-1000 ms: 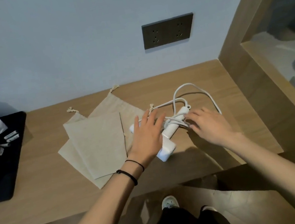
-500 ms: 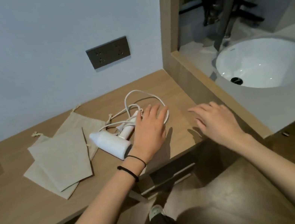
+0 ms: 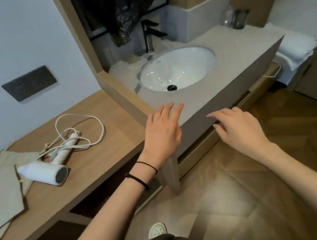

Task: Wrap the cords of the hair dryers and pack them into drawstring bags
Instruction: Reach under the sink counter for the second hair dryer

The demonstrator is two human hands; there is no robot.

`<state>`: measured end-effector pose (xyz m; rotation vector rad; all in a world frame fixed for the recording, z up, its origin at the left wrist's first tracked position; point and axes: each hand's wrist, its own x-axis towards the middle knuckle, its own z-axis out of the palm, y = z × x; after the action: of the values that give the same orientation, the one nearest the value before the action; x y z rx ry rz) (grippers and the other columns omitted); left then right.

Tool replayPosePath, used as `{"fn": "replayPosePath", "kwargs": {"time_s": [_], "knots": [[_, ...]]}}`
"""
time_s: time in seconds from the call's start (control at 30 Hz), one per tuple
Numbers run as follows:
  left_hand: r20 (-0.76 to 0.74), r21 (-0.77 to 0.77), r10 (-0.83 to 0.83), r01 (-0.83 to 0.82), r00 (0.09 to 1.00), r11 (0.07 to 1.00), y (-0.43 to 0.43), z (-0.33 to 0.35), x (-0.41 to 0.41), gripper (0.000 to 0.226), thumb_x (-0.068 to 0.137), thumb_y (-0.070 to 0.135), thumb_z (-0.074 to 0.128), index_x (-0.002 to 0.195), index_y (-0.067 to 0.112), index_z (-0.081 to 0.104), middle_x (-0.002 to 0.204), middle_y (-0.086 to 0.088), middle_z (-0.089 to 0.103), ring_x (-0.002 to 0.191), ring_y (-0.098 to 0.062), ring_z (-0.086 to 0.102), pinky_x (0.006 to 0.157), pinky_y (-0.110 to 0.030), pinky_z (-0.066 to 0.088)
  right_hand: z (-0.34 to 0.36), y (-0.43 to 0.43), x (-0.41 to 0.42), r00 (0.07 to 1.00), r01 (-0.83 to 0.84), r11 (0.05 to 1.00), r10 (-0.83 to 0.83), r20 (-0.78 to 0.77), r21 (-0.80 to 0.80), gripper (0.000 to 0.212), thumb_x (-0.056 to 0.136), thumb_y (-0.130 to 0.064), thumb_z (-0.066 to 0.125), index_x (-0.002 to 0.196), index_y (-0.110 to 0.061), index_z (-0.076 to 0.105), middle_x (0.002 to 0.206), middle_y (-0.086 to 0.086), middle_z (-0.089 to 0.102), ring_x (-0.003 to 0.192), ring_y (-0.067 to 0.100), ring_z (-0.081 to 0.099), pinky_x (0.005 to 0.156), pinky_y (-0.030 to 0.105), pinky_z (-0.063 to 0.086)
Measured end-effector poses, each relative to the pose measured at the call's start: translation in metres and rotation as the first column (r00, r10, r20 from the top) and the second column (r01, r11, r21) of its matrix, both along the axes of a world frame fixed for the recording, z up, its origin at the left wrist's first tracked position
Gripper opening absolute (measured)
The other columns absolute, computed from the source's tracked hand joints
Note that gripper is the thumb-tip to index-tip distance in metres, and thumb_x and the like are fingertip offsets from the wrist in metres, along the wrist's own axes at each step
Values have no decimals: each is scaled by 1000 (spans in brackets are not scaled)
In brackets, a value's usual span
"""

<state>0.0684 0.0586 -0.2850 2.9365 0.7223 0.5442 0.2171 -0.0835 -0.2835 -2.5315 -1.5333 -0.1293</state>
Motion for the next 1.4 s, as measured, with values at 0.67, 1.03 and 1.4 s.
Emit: {"fn": "replayPosePath", "kwargs": {"time_s": [0.67, 1.03, 1.4], "knots": [[2, 56, -461, 461, 887, 886, -64, 20, 417, 58, 89, 20, 54, 144, 21, 35, 144, -7, 42, 133, -26, 38, 108, -40, 33, 31, -108, 320, 907, 408, 905, -417, 63, 123, 35, 93, -26, 53, 128, -28, 53, 119, -2, 62, 99, 22, 58, 74, 34, 48], [-15, -4, -517, 517, 856, 856, -70, 17, 627, 56, 91, 21, 51, 144, 18, 36, 143, -6, 43, 132, -24, 38, 104, -38, 35, 24, -120, 513, 875, 480, 871, -484, 17, 99, 35, 94, -27, 51, 129, -28, 54, 124, -2, 60, 102, 22, 58, 76, 39, 53], [-70, -101, -354, 347, 932, 932, -96, -33, 818, 56, 91, 21, 52, 144, 19, 36, 143, -5, 43, 129, -25, 42, 100, -38, 38, -19, -135, 741, 943, 331, 940, -333, 7, 80, 34, 91, -25, 57, 125, -25, 57, 124, 0, 59, 103, 23, 57, 81, 38, 50]]}}
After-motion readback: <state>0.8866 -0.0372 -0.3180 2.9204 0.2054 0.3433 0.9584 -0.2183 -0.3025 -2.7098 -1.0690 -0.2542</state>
